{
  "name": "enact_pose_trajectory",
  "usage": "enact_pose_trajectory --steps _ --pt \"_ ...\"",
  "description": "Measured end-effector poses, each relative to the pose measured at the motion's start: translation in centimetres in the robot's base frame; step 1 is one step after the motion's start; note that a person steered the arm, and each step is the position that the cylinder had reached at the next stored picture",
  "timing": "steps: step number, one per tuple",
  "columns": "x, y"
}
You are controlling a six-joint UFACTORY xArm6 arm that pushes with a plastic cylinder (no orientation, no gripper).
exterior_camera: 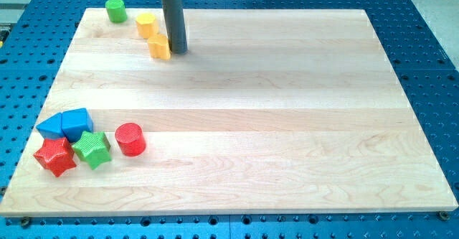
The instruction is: Drag the arm parallel to the right of the yellow heart
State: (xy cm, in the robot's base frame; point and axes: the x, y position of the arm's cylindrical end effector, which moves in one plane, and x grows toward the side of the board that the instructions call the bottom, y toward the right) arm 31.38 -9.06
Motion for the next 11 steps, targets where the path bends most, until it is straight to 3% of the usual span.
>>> enact_pose_trajectory --steps 1,3,8,9,11 --pt "1.5 4.4" --pt "8.5 13.0" --pt "8.8 12.7" --pt "5.8 10.2" --pt "-5.6 9.9"
